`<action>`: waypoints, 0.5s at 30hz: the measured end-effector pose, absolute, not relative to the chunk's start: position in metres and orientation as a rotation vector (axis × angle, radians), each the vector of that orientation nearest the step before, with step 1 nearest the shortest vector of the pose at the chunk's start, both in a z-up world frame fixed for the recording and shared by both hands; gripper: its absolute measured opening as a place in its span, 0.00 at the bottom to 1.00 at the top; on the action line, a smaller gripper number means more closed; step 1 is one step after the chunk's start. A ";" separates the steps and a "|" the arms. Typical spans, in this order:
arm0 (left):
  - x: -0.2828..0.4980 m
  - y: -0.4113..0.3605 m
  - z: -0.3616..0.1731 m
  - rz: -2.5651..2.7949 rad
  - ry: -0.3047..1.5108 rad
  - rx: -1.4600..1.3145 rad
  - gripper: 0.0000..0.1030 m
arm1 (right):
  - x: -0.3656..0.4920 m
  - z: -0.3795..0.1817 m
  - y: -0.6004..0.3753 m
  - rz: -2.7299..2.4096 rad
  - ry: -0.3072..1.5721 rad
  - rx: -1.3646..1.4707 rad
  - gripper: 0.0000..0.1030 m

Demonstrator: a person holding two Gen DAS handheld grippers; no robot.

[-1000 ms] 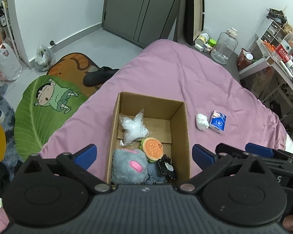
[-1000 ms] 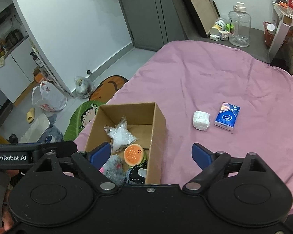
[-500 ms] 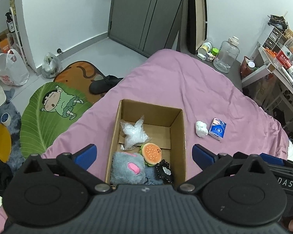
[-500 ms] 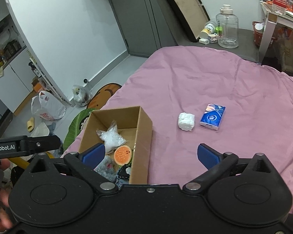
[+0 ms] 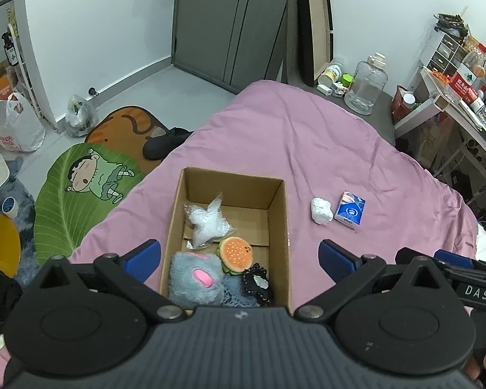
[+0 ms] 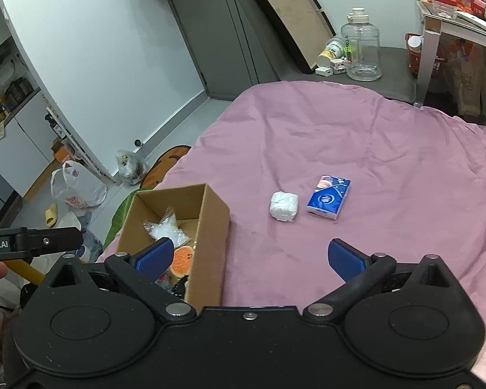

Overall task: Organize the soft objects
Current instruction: 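Move left gripper to the white tissue ball while right gripper approaches the blue tissue pack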

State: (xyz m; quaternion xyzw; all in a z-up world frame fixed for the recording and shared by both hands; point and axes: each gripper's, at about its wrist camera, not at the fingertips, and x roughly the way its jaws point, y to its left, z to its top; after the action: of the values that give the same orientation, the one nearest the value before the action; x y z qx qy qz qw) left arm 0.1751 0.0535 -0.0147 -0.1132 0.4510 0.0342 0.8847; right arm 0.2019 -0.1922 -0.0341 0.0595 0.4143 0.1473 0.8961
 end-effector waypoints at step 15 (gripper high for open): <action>0.198 0.013 -0.018 0.069 0.937 -0.212 0.99 | 0.219 -0.050 -0.239 0.269 0.875 0.172 0.89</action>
State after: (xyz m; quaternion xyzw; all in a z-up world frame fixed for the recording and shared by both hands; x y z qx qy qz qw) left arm 0.1981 0.0134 -0.0180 -0.1021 0.4504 0.0330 0.8864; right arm 0.2192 -0.2387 -0.0502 0.0828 0.4220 0.1296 0.8935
